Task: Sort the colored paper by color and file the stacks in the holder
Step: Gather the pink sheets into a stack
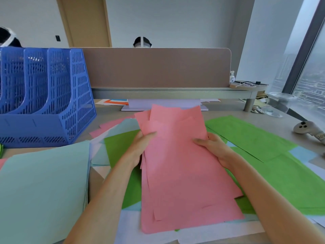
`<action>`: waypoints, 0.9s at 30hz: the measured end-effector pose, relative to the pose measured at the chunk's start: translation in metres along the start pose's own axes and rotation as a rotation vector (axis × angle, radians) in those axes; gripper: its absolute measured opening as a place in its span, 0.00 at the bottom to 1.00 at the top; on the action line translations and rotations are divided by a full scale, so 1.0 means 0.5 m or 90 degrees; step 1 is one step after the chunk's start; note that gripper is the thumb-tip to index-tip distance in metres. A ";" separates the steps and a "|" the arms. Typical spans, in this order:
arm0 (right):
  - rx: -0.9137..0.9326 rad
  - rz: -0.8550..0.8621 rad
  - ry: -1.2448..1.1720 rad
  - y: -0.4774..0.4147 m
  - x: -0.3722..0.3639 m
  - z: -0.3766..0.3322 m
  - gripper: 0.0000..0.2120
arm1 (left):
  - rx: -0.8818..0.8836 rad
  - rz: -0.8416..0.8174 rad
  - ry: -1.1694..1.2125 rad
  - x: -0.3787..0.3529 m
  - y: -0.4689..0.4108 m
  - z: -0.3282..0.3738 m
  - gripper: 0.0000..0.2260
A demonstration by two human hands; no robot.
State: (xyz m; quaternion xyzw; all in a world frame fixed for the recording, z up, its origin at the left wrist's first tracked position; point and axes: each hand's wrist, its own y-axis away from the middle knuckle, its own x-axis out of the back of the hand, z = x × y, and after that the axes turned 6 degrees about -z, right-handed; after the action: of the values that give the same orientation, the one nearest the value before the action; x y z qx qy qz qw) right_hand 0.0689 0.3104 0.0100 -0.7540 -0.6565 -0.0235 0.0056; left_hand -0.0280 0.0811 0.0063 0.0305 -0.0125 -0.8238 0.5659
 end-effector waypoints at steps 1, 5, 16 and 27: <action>0.001 0.017 0.040 -0.003 0.002 0.003 0.09 | 0.008 -0.027 -0.020 0.001 0.001 -0.002 0.18; 0.039 0.085 0.252 -0.012 0.005 0.003 0.06 | -0.051 -0.002 -0.126 -0.011 0.006 0.005 0.17; 0.347 0.214 0.018 0.078 -0.005 -0.179 0.05 | -0.314 0.001 0.062 -0.030 0.088 0.198 0.14; 0.384 0.301 0.127 0.108 -0.042 -0.244 0.05 | -0.399 0.159 -0.129 -0.047 0.123 0.259 0.08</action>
State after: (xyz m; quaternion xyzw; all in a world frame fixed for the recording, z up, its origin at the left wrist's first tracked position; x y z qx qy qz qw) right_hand 0.1160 0.2772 0.1320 -0.8429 -0.4382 0.0993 0.2961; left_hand 0.0292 0.0790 0.1398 -0.2285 0.1814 -0.7106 0.6402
